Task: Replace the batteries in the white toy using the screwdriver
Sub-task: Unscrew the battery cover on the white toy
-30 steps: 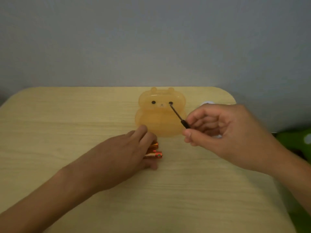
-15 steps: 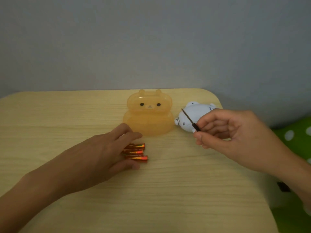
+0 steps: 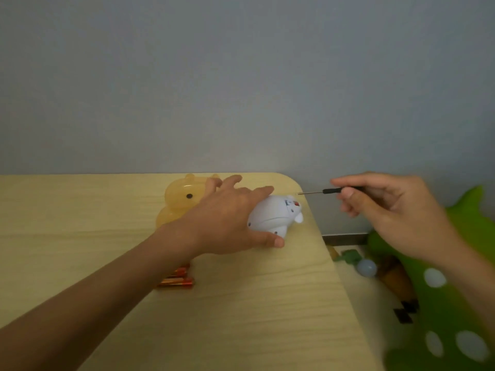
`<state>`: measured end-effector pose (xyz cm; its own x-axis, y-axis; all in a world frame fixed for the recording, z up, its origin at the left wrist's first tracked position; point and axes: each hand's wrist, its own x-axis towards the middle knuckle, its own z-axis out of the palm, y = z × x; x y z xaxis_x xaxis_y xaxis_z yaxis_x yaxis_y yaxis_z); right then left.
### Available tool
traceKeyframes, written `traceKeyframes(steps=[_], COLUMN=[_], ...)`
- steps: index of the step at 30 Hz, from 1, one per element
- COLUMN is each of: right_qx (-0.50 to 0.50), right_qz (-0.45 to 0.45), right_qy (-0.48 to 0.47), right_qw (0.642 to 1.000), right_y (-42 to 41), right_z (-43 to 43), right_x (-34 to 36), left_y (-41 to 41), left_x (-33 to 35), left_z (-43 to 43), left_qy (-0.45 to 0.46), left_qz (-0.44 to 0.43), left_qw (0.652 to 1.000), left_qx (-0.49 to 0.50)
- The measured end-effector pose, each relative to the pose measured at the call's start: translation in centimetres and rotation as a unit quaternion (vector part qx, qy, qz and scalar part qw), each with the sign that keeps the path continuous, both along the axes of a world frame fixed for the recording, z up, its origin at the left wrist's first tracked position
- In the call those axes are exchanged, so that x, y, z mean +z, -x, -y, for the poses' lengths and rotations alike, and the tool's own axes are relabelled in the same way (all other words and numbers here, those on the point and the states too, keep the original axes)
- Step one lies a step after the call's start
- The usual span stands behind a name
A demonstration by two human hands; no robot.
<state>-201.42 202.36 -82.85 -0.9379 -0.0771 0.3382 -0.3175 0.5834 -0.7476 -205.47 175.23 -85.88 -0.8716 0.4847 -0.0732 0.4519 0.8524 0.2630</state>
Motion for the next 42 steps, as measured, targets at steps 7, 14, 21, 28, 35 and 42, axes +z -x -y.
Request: traceKeyframes(steps=[7, 14, 21, 28, 35, 42], right_qx=[0.005, 0.04, 0.095, 0.139, 0.138, 0.122], right_qz=[-0.003, -0.033, -0.127, -0.129, -0.121, -0.122], right_qy=[0.026, -0.002, -0.113, -0.142, -0.159, -0.186], right_qw=[1.0, 0.999, 0.981, 0.972, 0.97, 0.967], right_y=[-1.4, -4.1, -6.9, -7.4, -7.8, -7.7], right_z=[-0.8, -1.2, 0.8, 1.2, 0.9, 0.9], right_x=[0.3, 1.2, 0.6, -0.8, -0.7, 0.1], left_y=[-1.1, -6.0, -9.5, -10.2, -10.1, -10.1], left_x=[-1.4, -1.8, -2.2, -1.6, -1.4, -1.3], left_z=[-2.1, -1.2, 3.9, 4.3, 4.2, 4.2], left_qy=[-0.066, -0.113, -0.175, -0.167, -0.16, -0.162], left_qz=[-0.068, -0.049, -0.072, -0.035, -0.028, -0.03], left_qw=[0.995, 0.992, 0.982, 0.985, 0.987, 0.986], left_qx=[0.029, -0.034, -0.001, 0.017, 0.009, 0.009])
